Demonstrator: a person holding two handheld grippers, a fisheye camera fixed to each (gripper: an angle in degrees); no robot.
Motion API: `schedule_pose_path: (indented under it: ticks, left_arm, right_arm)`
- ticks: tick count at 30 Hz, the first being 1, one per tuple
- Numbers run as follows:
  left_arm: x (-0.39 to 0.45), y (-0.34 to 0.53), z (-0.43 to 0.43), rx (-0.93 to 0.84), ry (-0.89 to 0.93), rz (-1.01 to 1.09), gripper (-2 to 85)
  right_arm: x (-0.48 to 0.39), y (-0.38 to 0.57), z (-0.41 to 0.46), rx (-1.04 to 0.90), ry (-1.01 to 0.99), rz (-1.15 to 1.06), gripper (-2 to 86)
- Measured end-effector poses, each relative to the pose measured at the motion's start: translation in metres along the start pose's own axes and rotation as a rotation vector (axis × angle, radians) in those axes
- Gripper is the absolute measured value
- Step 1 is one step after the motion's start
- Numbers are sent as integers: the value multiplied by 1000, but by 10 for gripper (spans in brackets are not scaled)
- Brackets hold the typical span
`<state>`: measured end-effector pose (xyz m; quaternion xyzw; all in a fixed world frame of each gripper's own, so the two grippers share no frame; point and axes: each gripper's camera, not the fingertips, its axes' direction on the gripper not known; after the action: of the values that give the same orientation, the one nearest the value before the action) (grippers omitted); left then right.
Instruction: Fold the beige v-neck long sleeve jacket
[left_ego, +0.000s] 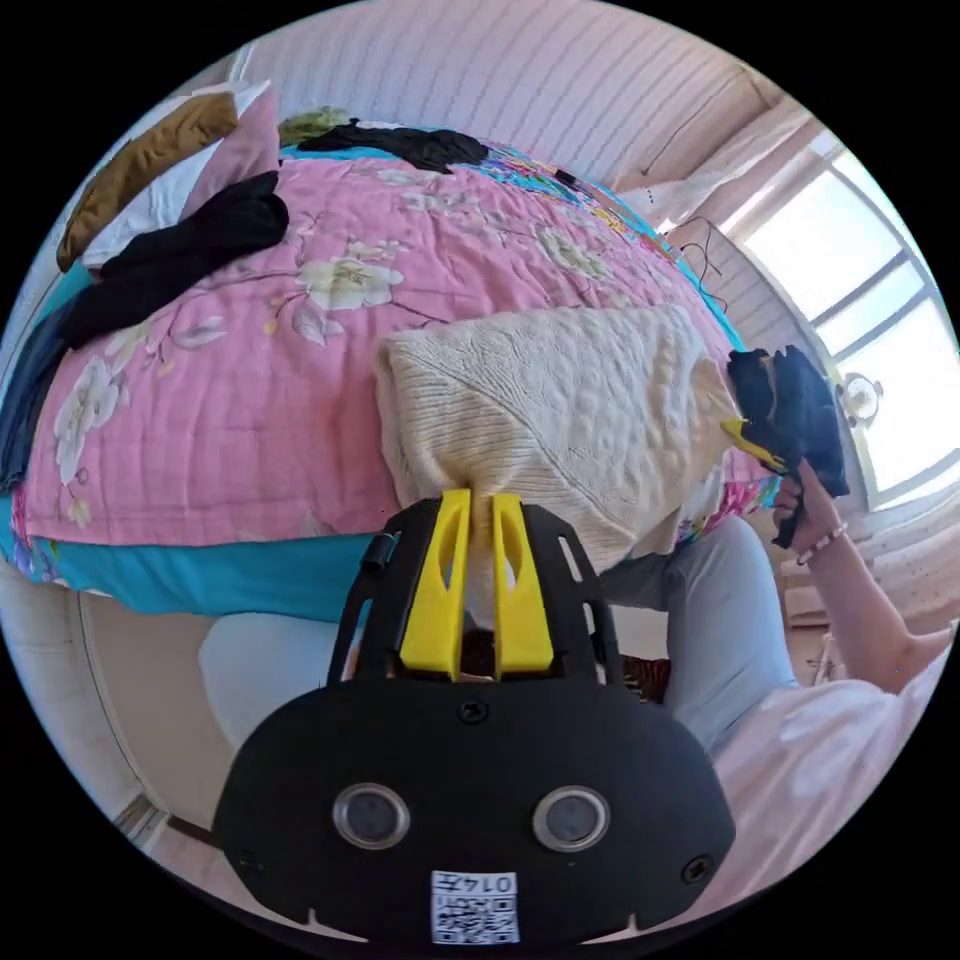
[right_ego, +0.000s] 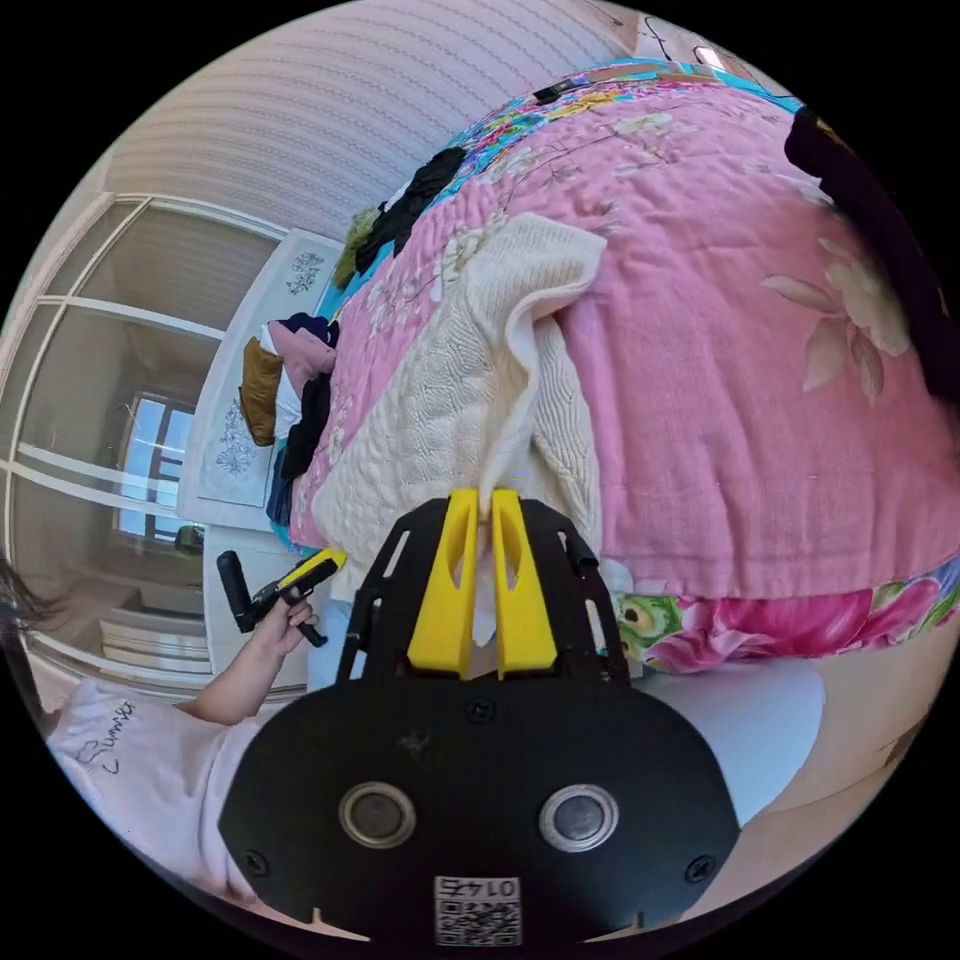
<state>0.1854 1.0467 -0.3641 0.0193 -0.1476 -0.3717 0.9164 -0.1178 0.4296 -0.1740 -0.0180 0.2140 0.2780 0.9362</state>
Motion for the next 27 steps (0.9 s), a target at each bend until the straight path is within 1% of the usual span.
schedule_pose_path:
  ticks: [2, 5, 9, 11, 13, 15, 17, 18, 20, 22, 24, 26, 27]
  left_arm:
    - [-16, 1, -17, 37, 118, -29, 13]
    - [-21, -2, -46, 118, 209, -16, 1]
    - [-19, -34, -91, 251, 244, 51, -5]
    - [-21, -80, -117, 322, 251, 99, -7]
    - [-20, -122, -128, 301, 218, 138, -7]
    - [-12, -163, -136, 300, 174, 189, -6]
    - [-8, -214, -137, 305, 93, 210, 1]
    - [-9, -226, -133, 298, 68, 202, 4]
    - [-27, -269, -110, 231, 72, 113, 27]
    - [-45, -283, -92, 190, 34, 14, 37]
    - [-56, -280, -79, 174, -30, -22, 28]
    - [-51, -261, -66, 140, -49, 77, 33]
    - [-46, -254, -62, 130, -63, 117, 34]
  right_arm:
    - [-3, 0, -13, 14, -41, -23, 18]
    - [-12, 1, -35, 38, -101, -67, 10]
    - [-44, -19, -69, 116, -226, -170, 7]
    - [-69, -46, -84, 141, -229, -254, 7]
    - [-113, -96, -103, 180, -165, -387, 7]
    - [-148, -139, -112, 198, -95, -464, 8]
    - [-180, -184, -114, 199, 1, -506, 10]
    - [-198, -214, -110, 196, 59, -517, 12]
    - [-217, -259, -93, 150, 130, -515, 17]
    - [-221, -301, -57, 78, 236, -440, 32]
    - [-219, -310, -31, 50, 299, -389, 47]
    - [-224, -300, -10, 38, 310, -423, 54]
    - [-232, -283, 7, 10, 304, -509, 56]
